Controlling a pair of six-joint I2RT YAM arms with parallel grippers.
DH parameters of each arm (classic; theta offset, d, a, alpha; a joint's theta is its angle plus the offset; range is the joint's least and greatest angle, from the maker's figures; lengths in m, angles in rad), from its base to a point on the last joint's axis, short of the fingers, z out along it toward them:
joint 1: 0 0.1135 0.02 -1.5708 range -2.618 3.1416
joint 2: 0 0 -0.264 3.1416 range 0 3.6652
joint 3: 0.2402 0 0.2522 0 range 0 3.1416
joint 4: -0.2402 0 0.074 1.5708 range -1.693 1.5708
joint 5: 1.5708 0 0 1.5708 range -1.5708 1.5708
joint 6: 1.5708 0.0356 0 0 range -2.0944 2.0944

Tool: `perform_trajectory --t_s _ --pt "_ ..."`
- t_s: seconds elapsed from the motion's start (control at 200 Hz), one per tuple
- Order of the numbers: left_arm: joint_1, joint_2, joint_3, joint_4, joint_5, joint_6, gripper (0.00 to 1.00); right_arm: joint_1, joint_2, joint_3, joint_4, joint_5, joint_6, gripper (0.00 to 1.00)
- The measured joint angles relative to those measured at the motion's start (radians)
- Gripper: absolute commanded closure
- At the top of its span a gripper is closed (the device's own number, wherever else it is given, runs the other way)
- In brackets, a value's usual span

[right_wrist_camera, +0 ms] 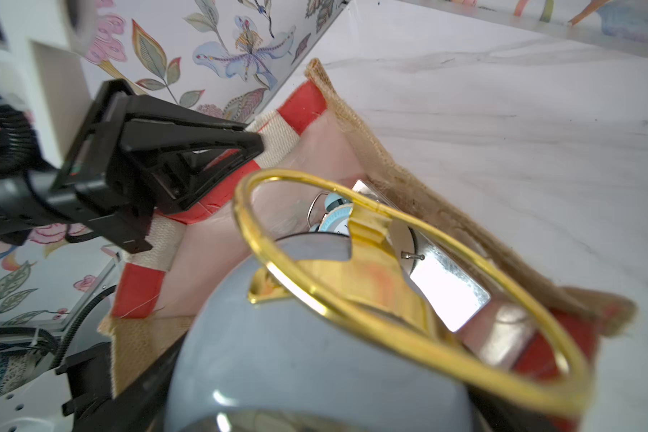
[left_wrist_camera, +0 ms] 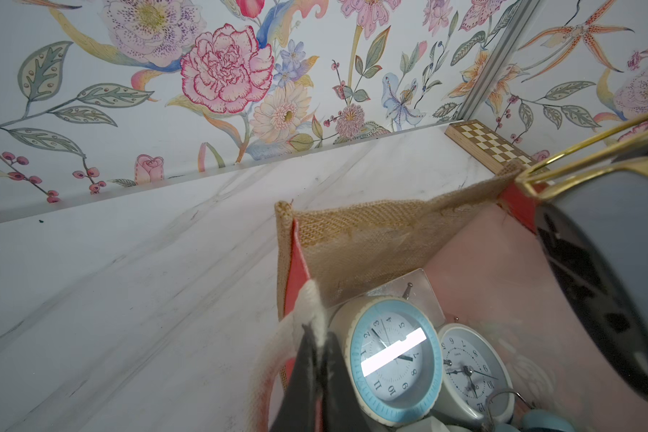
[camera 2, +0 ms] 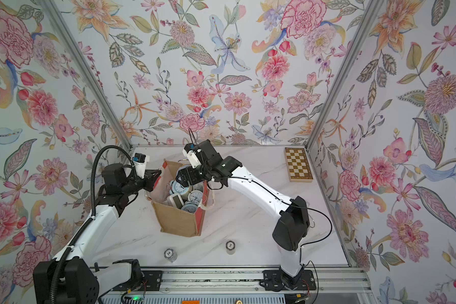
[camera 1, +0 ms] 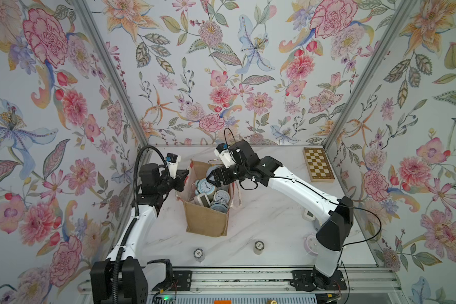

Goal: Put the alarm clock into the canvas bag
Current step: Place the alarm at the canvas bag.

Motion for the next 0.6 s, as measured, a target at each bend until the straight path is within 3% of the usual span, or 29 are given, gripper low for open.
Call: perform_trajectory --t_s 0.15,0.595 --pt "0.000 0.000 0.000 0.000 0.000 0.000 1.00 0.033 0.099 0.101 -0.121 0.081 0.011 0.42" --pt "0.000 0.000 0.000 0.008 0.015 0.000 1.00 0.055 0.188 0.162 -0.314 0.272 0.142 0.36"
